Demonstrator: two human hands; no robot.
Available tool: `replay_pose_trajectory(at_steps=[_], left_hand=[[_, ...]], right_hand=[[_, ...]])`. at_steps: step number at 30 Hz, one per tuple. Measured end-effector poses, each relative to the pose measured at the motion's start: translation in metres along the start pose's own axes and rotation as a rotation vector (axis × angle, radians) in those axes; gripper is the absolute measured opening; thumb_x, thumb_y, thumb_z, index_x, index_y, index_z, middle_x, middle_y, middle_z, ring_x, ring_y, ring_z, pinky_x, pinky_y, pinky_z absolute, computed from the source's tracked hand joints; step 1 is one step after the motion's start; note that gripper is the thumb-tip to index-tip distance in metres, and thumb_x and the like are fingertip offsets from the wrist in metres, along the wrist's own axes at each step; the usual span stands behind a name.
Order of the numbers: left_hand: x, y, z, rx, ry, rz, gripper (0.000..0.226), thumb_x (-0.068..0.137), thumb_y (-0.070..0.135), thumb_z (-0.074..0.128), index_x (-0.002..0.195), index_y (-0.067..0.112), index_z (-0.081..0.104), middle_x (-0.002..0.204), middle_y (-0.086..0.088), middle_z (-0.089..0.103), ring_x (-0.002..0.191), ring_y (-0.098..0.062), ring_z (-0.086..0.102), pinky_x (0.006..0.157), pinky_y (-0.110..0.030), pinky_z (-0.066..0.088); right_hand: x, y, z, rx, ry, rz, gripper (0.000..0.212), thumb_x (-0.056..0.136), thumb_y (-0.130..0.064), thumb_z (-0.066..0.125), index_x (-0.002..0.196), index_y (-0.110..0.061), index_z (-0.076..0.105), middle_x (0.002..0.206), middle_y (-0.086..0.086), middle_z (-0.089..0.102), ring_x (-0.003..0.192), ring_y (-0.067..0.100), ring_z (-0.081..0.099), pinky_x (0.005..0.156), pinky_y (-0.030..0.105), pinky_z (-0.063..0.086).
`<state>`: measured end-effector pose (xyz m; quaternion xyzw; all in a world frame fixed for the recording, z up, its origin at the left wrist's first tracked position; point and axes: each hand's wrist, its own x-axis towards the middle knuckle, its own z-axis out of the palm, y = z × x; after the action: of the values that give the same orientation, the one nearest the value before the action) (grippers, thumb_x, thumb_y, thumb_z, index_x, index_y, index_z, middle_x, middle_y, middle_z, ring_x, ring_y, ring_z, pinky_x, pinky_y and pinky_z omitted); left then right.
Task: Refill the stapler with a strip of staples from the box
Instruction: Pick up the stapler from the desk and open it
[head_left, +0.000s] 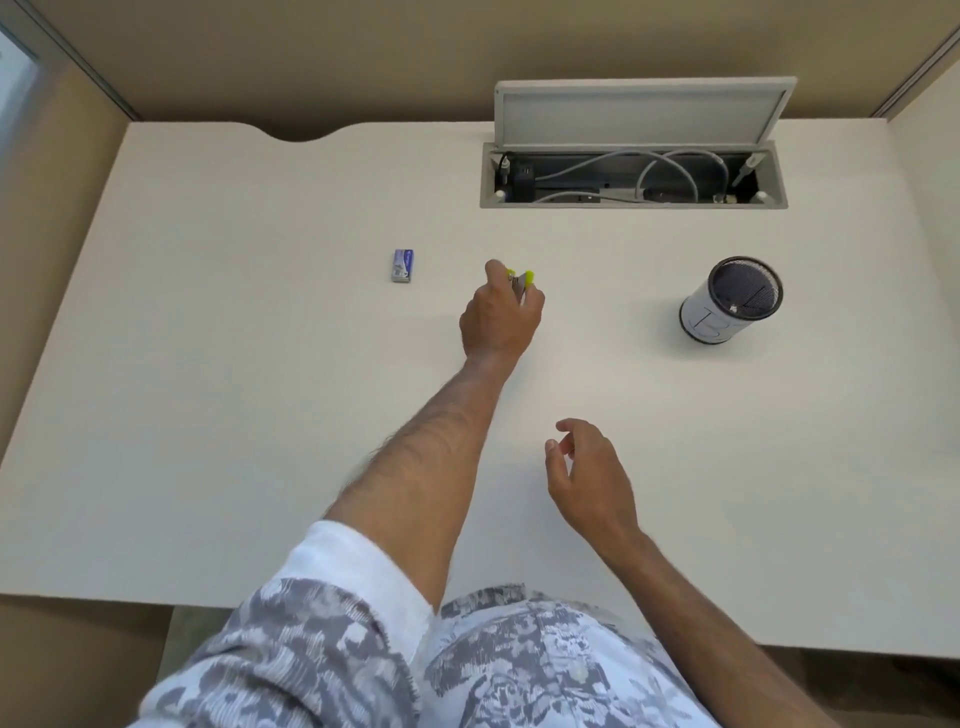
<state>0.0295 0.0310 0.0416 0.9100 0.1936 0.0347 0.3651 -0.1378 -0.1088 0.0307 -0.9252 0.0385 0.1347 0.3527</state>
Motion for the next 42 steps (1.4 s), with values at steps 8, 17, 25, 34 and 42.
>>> replay_pose_trajectory(at_steps=[8,17,25,34,42], left_hand=[[-0.027,0.018,-0.041,-0.536,-0.196,-0.096,0.04,0.104,0.034,0.046,0.095,0.0,0.064,0.084,-0.025,0.073,0.071,-0.037,0.073,0.07,-0.059,0.063],[-0.079,0.049,-0.135,-0.341,0.034,0.303,0.026,0.11,0.025,0.049,0.134,0.023,0.057,0.071,0.015,0.07,0.068,-0.004,0.07,0.055,-0.017,0.055],[-0.12,0.055,-0.186,-0.322,0.041,0.415,0.018,0.103,0.035,0.056,0.117,0.027,0.064,0.085,0.008,0.067,0.072,-0.018,0.063,0.062,-0.029,0.054],[-0.145,0.055,-0.203,-0.47,-0.031,0.418,0.008,0.101,0.025,0.062,0.108,0.024,0.059,0.086,0.012,0.067,0.076,-0.015,0.067,0.065,-0.024,0.057],[-0.178,0.049,-0.199,-0.369,0.009,0.683,0.009,0.103,0.026,0.061,0.108,0.023,0.053,0.102,0.02,0.059,0.088,-0.008,0.061,0.078,-0.017,0.048]], right_hand=[[0.04,-0.042,-0.04,0.448,0.016,0.064,0.042,0.106,-0.039,0.042,0.14,-0.017,0.053,0.13,-0.001,0.066,0.117,0.015,0.063,0.097,0.03,0.049],[0.059,-0.137,-0.1,0.993,-0.272,-0.05,0.033,0.105,-0.035,0.052,0.115,-0.008,0.068,0.096,0.013,0.072,0.084,0.022,0.067,0.081,0.04,0.057],[0.024,-0.16,-0.109,1.124,-0.381,-0.115,0.041,0.097,-0.049,0.055,0.107,-0.009,0.064,0.087,0.015,0.05,0.074,0.034,0.046,0.059,0.04,0.04],[-0.008,-0.173,-0.101,1.312,-0.456,-0.064,0.065,0.099,-0.045,0.047,0.123,0.014,0.049,0.107,0.024,0.061,0.099,0.041,0.054,0.088,0.052,0.041],[0.022,-0.167,-0.118,1.761,-0.359,0.218,0.033,0.107,-0.04,0.038,0.093,-0.014,0.051,0.072,-0.002,0.04,0.059,0.009,0.03,0.049,0.02,0.03]])
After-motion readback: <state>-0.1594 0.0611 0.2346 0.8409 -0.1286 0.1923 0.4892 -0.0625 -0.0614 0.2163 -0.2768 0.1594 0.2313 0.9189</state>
